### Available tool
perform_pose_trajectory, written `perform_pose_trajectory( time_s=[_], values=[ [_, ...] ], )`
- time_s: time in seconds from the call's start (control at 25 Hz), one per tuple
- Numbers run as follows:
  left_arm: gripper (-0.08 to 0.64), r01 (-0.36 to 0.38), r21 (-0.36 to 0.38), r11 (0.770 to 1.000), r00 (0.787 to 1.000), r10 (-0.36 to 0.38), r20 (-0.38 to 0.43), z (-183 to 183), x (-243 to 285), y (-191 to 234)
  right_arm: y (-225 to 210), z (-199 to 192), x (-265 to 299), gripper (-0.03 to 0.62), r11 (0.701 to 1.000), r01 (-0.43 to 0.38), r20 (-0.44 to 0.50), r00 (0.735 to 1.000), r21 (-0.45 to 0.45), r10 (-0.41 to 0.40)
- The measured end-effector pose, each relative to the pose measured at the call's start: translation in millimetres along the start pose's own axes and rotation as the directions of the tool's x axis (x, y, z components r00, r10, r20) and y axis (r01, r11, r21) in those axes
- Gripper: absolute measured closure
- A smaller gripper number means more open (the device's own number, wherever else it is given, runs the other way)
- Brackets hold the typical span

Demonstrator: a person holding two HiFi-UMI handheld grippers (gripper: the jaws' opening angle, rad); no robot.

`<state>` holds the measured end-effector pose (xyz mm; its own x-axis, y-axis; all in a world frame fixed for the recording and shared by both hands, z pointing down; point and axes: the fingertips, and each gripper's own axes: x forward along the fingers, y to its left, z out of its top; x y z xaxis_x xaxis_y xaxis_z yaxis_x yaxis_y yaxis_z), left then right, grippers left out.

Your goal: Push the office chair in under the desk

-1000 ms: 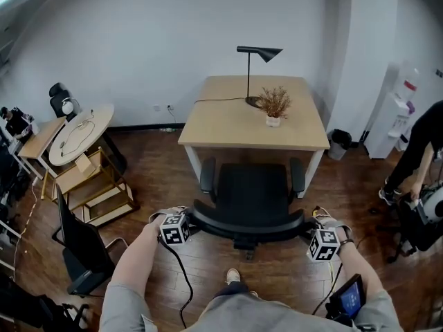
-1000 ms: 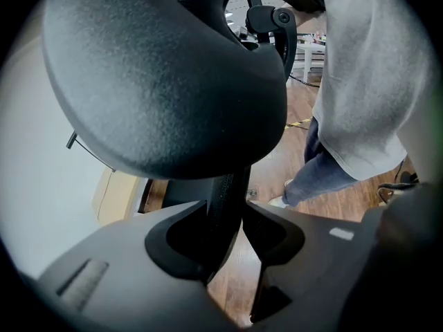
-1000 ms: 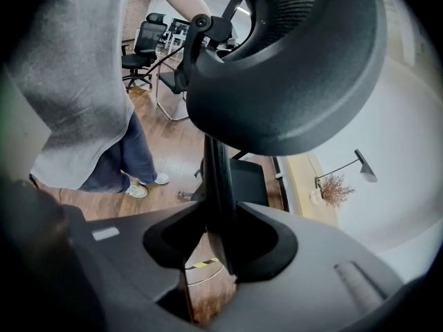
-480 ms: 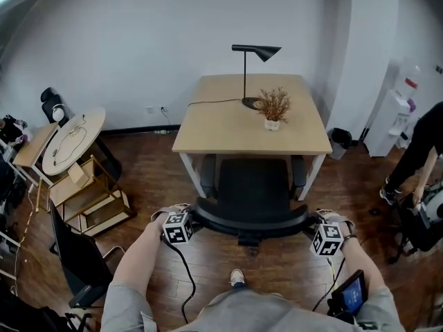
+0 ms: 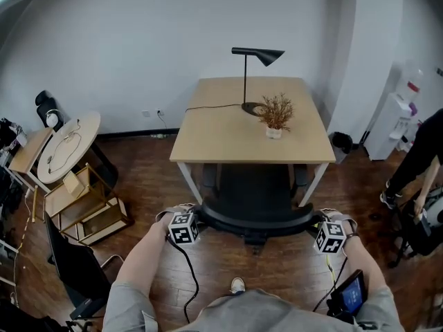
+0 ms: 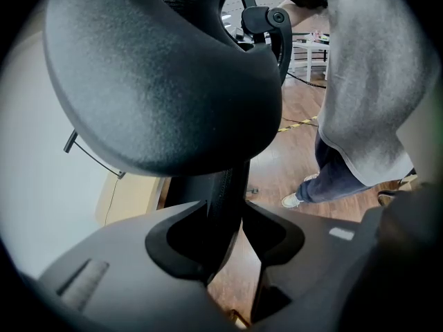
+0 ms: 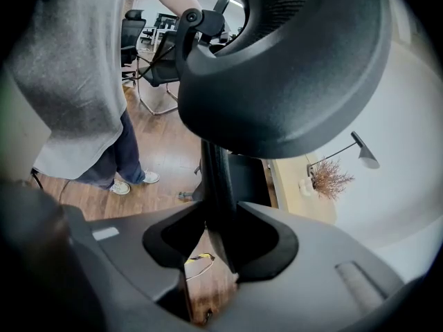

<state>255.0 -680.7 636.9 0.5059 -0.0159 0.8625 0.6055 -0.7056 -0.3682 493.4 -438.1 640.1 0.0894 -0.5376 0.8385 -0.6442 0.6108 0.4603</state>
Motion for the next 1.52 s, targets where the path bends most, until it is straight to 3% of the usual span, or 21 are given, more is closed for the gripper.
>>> perform_pose_trajectory(
  time_s=[0.8, 1.52],
  values=[
    [0.408, 0.000, 0.069, 0.998, 0.999, -0.003, 0.039, -16, 29, 91, -75, 0, 40, 0.431, 0.997, 0.028, -0.067, 0.997, 0.078, -0.023],
    [0.407, -0.009, 0.050, 0.999, 1.000, 0.007, 0.029, -22, 55, 152, -138, -8, 72, 0.431, 0.998, 0.027, -0.046, 0.999, 0.053, -0.025]
  ],
)
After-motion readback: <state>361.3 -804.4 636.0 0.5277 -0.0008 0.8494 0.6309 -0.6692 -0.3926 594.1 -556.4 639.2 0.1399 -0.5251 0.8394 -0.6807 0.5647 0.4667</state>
